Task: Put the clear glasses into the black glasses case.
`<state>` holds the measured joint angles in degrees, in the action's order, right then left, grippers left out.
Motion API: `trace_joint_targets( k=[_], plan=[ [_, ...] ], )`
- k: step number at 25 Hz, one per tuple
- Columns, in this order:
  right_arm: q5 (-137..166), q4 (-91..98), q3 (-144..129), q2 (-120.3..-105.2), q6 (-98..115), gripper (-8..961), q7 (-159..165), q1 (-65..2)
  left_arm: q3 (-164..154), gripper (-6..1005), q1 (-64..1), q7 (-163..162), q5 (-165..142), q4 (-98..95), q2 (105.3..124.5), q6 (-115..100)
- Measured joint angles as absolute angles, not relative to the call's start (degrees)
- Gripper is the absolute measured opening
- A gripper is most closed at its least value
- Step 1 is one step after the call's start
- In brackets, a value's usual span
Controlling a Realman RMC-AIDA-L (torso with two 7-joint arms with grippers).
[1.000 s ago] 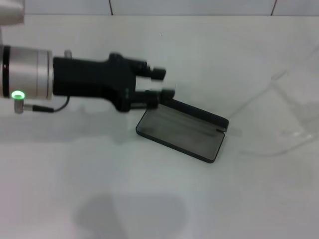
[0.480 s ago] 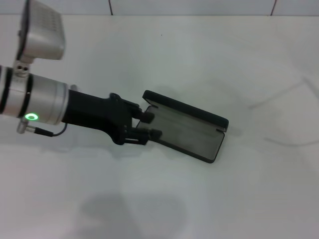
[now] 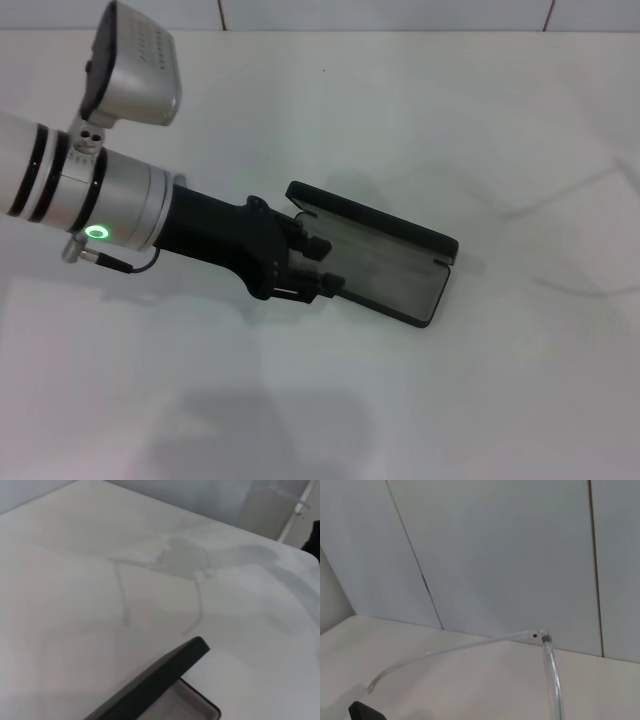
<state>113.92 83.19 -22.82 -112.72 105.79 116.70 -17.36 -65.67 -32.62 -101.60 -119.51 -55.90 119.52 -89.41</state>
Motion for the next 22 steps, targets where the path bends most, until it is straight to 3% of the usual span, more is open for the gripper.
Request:
trace_joint_targets(
  k=[22],
  plan=[
    [113.7,78.9,-21.5,-112.32,105.7,100,114.9,-17.5,-85.2,468,-29.9,-106.7,-116.0,-64.6,120.19,-82.0]
  ],
)
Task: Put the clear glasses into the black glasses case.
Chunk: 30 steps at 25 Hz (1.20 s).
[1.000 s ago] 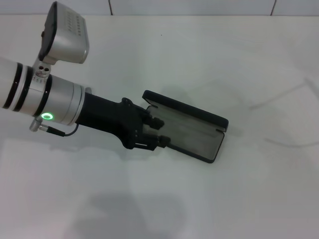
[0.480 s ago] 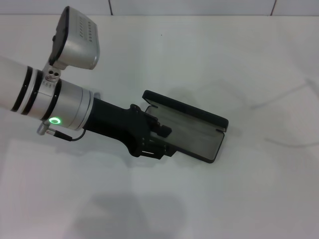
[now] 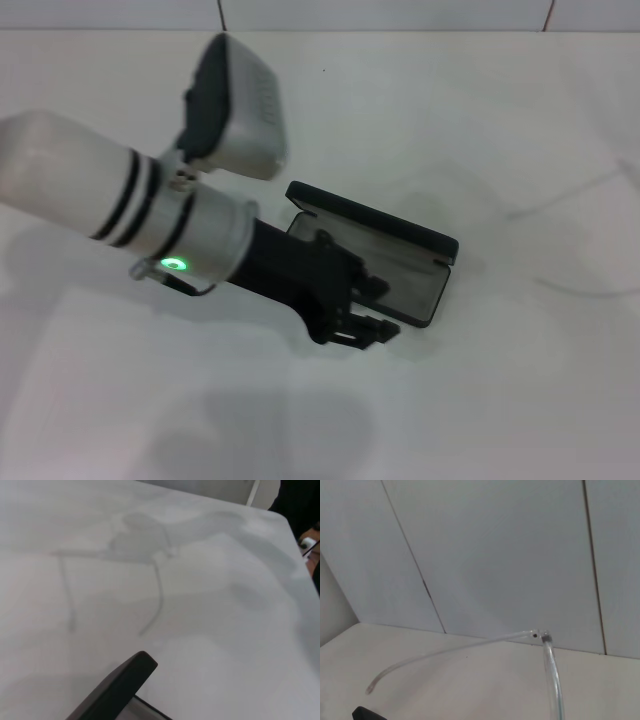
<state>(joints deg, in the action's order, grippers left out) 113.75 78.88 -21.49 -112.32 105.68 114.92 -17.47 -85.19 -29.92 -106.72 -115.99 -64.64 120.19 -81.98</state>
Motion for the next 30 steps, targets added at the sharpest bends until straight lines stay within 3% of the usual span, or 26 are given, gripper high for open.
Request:
trace_joint_targets(
  k=[30],
  plan=[
    [113.0,72.9,-19.8,-111.76,106.8,99,111.7,-17.1,-104.1,458,-31.8,-116.7,-117.0,-67.2,120.3,-61.3]
  ],
)
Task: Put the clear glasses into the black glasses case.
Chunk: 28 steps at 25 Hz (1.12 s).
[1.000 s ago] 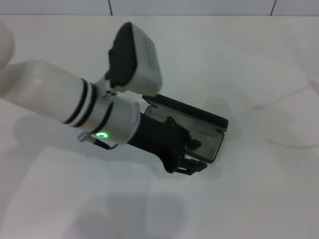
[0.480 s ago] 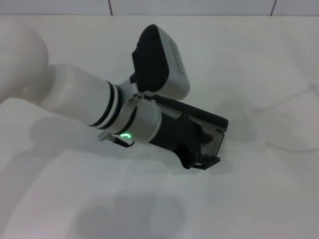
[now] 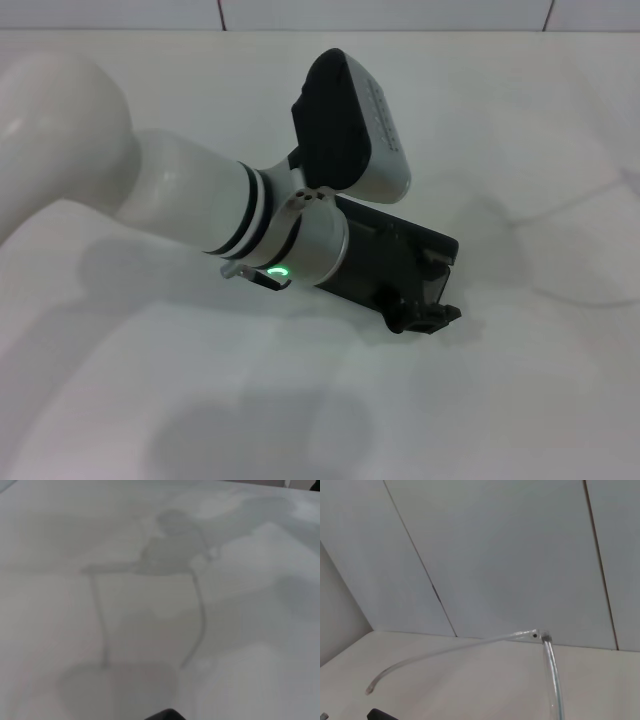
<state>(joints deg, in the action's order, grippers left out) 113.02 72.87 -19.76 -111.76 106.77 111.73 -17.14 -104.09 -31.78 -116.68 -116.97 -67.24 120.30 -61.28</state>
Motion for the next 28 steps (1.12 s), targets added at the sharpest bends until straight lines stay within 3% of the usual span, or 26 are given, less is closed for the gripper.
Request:
trace_joint_targets(
  k=[28],
  plan=[
    [113.0,70.6,-19.0,-111.62,106.7,99,110.2,-17.2,-104.8,432,-32.9,-116.8,-116.3,-66.5,120.32,-56.0]
  ],
)
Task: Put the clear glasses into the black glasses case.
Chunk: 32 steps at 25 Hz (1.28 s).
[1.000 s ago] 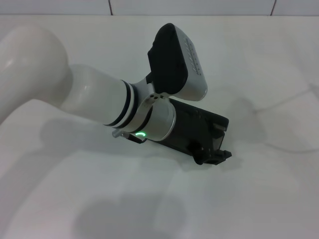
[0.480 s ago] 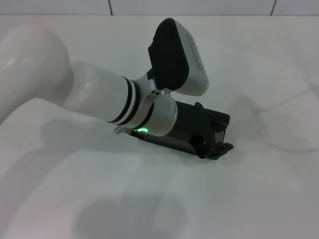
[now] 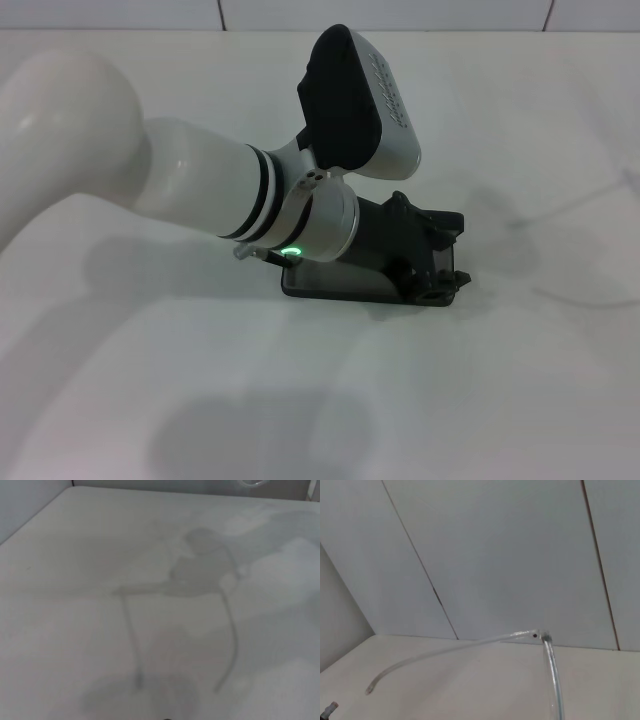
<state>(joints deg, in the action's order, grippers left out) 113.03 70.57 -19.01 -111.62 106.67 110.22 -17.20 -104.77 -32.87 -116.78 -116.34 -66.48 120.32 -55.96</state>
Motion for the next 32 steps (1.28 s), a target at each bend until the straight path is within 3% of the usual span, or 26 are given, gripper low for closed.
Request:
trace_joint_targets(
  k=[24,32],
  plan=[
    [110.8,70.6,-18.4,-111.73,108.1,98,109.5,-15.0,-104.4,425,-32.5,-116.8,-111.6,-69.3,119.97,-59.4],
    [107.4,65.5,-18.4,-111.17,111.6,98,104.9,-15.4,-96.1,423,-25.7,-115.3,-104.2,-87.2,119.85,-68.1]
  ],
)
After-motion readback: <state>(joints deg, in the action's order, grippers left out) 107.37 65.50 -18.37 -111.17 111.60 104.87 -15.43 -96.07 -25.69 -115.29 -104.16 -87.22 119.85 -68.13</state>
